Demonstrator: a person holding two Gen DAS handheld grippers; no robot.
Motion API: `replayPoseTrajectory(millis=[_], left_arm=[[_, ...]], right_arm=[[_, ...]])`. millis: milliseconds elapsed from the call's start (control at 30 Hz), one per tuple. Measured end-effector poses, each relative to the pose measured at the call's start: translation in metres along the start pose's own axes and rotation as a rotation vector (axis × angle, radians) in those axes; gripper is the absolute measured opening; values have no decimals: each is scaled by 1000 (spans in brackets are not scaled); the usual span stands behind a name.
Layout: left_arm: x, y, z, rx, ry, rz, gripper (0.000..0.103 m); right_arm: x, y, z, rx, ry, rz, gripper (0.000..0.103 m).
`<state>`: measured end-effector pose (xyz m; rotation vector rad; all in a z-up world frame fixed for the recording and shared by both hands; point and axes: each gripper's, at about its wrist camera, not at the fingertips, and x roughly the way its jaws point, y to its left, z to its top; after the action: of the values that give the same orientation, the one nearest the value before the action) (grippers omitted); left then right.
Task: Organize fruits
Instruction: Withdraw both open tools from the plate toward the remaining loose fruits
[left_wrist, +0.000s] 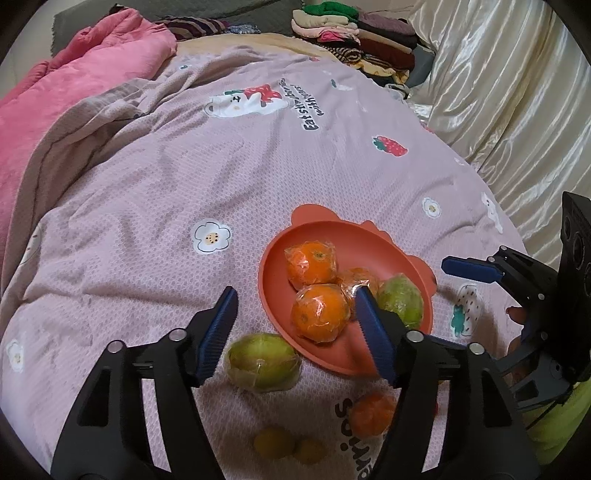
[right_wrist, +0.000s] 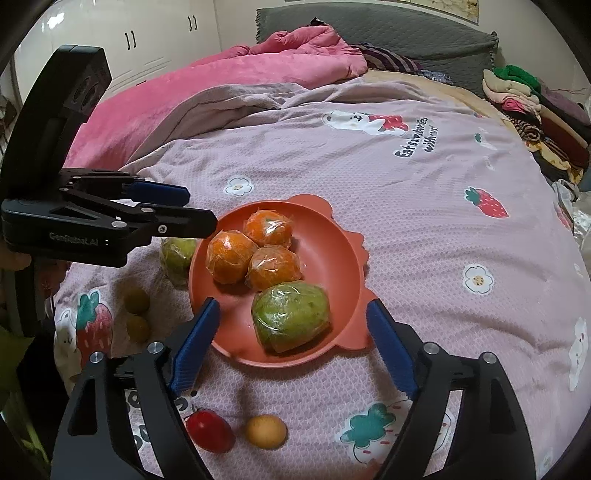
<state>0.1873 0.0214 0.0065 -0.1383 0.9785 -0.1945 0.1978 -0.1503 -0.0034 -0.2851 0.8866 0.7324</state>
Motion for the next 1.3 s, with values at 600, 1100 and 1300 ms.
replayPoseTrajectory(millis=[600, 1100, 1300], left_arm=[[-24, 1, -2, -17, -48, 10, 75], [-46, 0, -7, -26, -84, 28, 85], [-55, 0, -10, -33, -99, 30, 87]], right_arm=[[-15, -1, -1, 20, -21, -39, 94], [-32, 5, -2, 25, -49, -47, 96], [-41, 10, -3, 22, -64, -44, 96]])
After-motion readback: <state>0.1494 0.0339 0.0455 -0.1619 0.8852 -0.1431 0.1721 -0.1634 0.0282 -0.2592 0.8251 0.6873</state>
